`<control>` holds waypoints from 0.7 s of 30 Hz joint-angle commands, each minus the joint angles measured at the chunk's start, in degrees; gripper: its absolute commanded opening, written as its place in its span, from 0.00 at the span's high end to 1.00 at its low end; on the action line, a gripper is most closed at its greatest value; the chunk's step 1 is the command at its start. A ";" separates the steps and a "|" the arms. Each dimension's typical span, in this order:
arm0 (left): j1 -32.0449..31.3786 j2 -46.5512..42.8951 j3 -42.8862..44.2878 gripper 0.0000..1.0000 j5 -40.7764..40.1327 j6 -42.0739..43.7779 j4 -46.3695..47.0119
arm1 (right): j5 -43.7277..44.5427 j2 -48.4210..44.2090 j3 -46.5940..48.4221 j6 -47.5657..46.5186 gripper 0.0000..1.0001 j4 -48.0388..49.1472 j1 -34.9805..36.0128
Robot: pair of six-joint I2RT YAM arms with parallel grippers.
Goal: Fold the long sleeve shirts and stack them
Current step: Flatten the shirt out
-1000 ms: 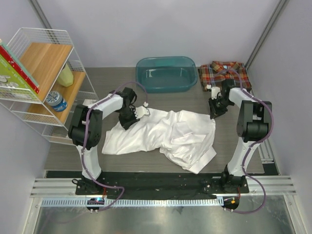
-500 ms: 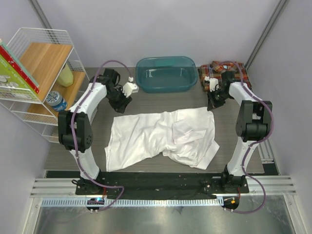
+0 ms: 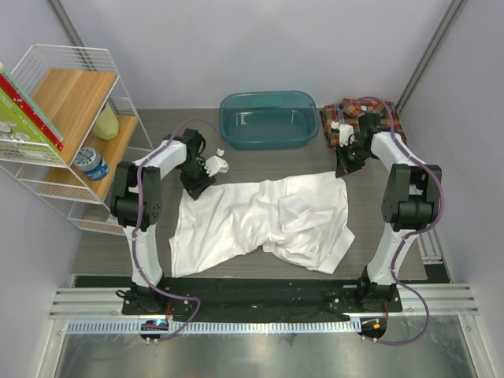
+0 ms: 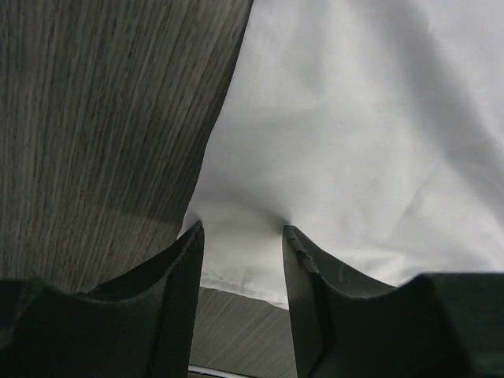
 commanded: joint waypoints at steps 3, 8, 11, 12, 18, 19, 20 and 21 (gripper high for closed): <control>0.19 -1.06 -4.40 0.56 -6.47 4.81 5.15 | -0.50 -3.73 1.83 -0.68 0.99 0.21 0.35; 0.27 -3.60 -2.92 0.56 -2.62 3.41 2.61 | -0.06 -3.64 1.74 -0.94 0.99 0.12 0.35; 0.71 -5.19 -1.51 0.55 -0.42 3.14 1.90 | -0.06 -3.82 1.65 -0.94 0.99 0.12 0.35; 0.97 -5.45 -0.64 0.55 -0.15 2.96 1.64 | 0.02 -3.73 1.65 -1.03 0.99 0.12 0.35; 1.59 -1.60 1.74 0.55 -1.91 3.14 0.23 | 0.11 -3.29 1.83 -0.68 0.99 0.12 0.35; 1.68 -1.24 1.57 0.55 -1.99 3.14 0.66 | 0.20 -3.38 1.91 -0.68 0.99 0.12 0.35; 1.94 -0.98 1.39 0.55 -3.04 3.22 1.28 | 0.29 -3.38 1.91 -0.68 0.99 0.12 0.35; 2.03 -0.45 1.13 0.55 -3.75 3.49 1.81 | 0.29 -3.29 2.00 -0.68 0.99 0.03 0.44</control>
